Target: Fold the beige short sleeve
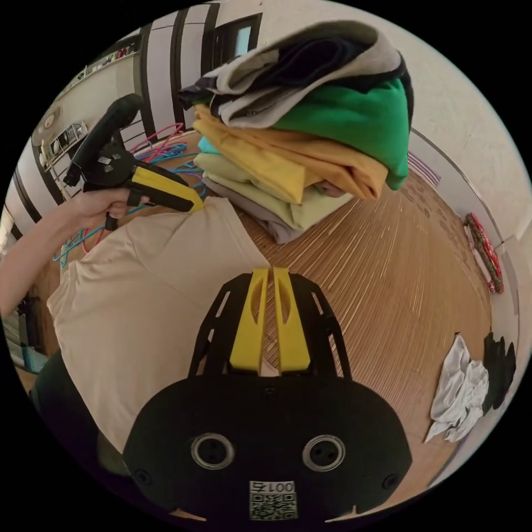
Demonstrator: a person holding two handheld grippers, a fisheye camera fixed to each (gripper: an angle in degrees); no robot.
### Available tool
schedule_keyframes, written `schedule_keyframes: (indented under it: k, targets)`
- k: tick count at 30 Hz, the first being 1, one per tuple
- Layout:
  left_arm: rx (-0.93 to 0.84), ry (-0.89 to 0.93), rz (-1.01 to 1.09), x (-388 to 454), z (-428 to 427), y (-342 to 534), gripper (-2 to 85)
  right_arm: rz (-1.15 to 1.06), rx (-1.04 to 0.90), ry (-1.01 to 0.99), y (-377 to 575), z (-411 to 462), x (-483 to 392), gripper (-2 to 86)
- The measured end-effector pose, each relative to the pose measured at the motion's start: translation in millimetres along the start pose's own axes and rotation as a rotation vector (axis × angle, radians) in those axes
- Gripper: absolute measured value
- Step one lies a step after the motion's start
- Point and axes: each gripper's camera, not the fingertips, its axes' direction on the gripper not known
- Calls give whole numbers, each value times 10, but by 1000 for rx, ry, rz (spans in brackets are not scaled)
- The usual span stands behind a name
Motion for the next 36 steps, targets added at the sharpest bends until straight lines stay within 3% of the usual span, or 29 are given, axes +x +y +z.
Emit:
schedule_keyframes:
  k: [3,8,18,26,32,36]
  targets:
    - [-13,-74,-27,-76,-112,75,-10,38,-36,80,18,1,33,12]
    - [-15,-47,-14,-196,-467,398,-7,89,26,-14,161,-345,166,14]
    - [-67,113,-40,295,-1217,2370,52,-159,8,-228,478,-878,-798,63]
    - [33,113,-165,557,-1295,2904,59,-166,-18,-200,-333,-360,-1339,85]
    - [64,90,-248,639,-1289,3207,-5,-75,-85,-213,-896,129,-1368,84]
    - [114,93,-253,696,-1393,3481,-8,-22,-124,-92,-994,307,-1341,77]
